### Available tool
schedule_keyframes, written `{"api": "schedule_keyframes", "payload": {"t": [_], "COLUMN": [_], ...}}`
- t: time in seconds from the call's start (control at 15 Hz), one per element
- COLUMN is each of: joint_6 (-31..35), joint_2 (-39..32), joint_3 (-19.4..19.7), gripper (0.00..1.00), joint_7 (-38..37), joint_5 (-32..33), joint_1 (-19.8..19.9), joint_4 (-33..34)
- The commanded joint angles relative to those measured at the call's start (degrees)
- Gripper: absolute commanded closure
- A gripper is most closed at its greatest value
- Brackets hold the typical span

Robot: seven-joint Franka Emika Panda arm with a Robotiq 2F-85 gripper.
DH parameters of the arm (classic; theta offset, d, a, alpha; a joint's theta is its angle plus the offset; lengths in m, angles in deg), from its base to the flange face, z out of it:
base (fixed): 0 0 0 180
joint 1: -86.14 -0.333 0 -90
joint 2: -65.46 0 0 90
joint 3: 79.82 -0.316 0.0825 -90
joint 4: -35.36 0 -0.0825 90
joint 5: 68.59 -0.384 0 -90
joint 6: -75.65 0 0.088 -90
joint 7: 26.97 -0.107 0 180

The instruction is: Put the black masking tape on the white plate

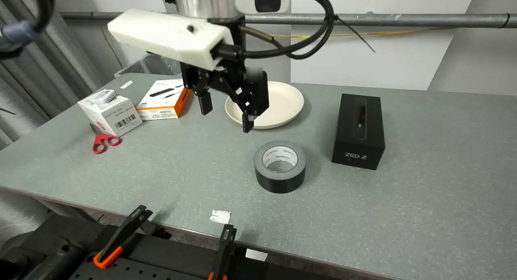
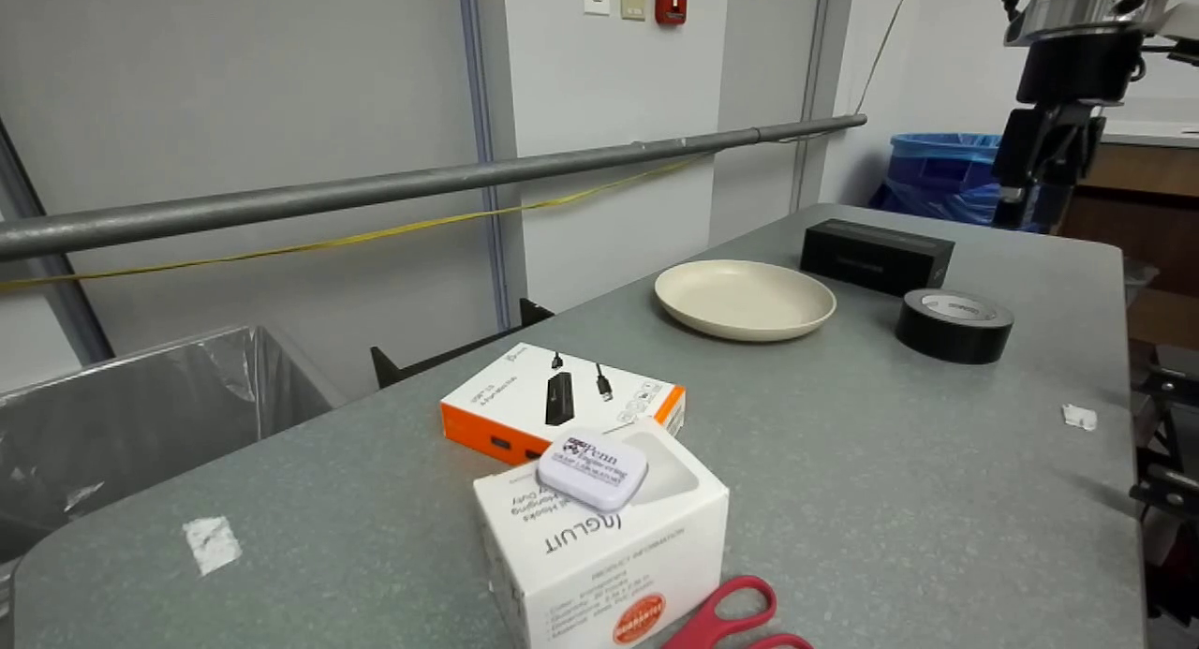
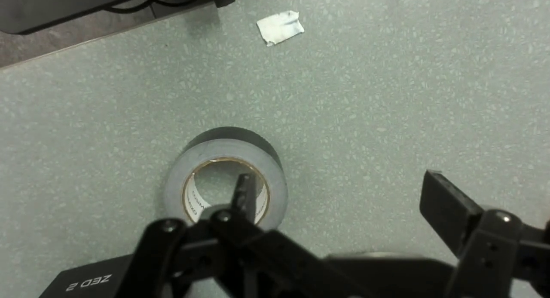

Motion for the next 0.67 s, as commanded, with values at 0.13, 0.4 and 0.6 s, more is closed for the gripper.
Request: {"api": "schedule_keyframes", "payload": {"t": [0.13, 0.4, 0.6], "joint_6": [2.8, 12.2, 19.3], "joint_2": [-2.5, -12.0, -18.4], "joint_3": [-1.4, -2.6, -3.4], "gripper": [0.00, 0.00, 0.00], "joint_7": [-0.6, -4.0, -8.0], "joint_5": [0.8, 0.9, 2.9], "joint_1": [-0.1, -0.1, 0.1], "joint_4": [0.2, 2.4, 3.9]}}
